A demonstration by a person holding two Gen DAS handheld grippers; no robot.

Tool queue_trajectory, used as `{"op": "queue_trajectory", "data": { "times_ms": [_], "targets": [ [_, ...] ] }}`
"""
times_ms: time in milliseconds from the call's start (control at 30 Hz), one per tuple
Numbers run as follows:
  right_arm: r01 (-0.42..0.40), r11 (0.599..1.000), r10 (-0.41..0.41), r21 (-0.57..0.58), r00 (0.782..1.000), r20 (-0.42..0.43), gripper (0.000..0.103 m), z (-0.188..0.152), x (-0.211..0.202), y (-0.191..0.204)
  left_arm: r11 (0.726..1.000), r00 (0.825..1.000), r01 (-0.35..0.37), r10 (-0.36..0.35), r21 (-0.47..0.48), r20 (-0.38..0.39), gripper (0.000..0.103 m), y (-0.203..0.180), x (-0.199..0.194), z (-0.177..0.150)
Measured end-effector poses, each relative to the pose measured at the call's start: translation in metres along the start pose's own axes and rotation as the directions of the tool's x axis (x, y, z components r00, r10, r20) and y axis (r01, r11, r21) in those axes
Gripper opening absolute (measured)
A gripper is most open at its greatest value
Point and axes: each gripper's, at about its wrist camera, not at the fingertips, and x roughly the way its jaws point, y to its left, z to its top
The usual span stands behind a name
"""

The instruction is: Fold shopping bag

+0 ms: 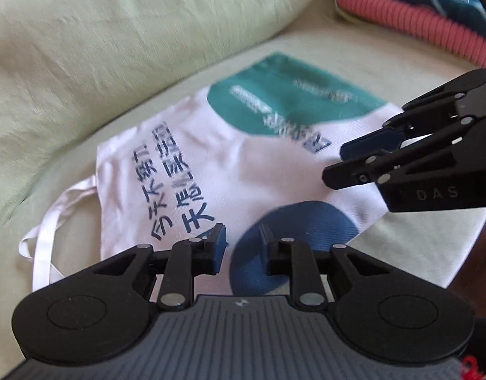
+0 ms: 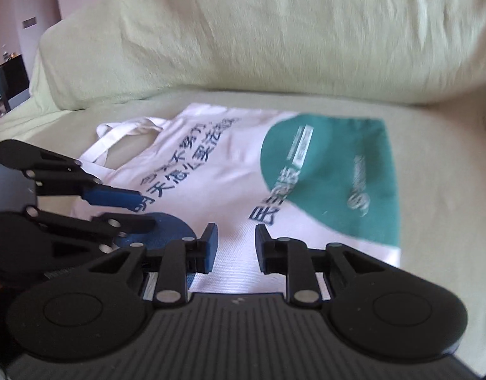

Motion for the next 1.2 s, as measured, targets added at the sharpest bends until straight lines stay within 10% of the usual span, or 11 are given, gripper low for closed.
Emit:
{"op": "queue_trajectory", "data": {
  "times_ms": [67,200,400,667,767,867,1033,1200],
  "targets": [
    [0.086,0.996,-0.086,-0.028,0.996,-0.012,0.001,-0.013,0.008,-0.006,0.997,0.998,-0.067,0.067,-0.024,-0.004,0.03,0.013,0.006,-0.011],
    [0.32,0.947,-0.321,-0.029,0.946,-0.036,0.006,-0.017,-0.004,-0.043,0.975,0.98,-0.183,0.171,-0.128,-0.099,0.03,0.065,0.004,-0.028],
    [0.227,0.972,-0.229,0.059,0.973,0.029,0.015,0.016,-0.019,-0.077,0.99,0.997,-0.074,0.071,-0.124,-0.025,0.03,0.086,-0.004,0.021],
    [0.061,0.997,-0.064,-0.045,0.996,-0.057,0.016,0.087,0.096,-0.056,0.992,0.996,0.081,-0.084,-0.1,-0.021,0.031,0.074,0.095,0.089],
    [0.072,0.994,-0.079,-0.08,0.993,-0.084,0.016,0.098,0.125,-0.062,0.992,0.999,0.034,-0.034,-0.121,0.004,0.038,0.087,0.115,0.092],
    [0.249,0.964,-0.255,-0.096,0.965,-0.054,0.025,0.109,0.145,-0.086,0.98,0.997,-0.076,0.074,-0.183,-0.019,0.051,0.119,0.139,0.095],
    [0.397,0.917,-0.395,0.034,0.916,-0.066,0.032,0.117,0.131,-0.136,0.933,0.978,-0.202,0.178,-0.299,-0.106,0.042,0.177,0.134,0.081],
    [0.292,0.954,-0.295,0.067,0.955,0.036,0.032,0.076,0.052,-0.101,0.938,0.991,-0.132,0.125,-0.319,-0.041,0.04,0.145,0.043,0.044]
  ]
}}
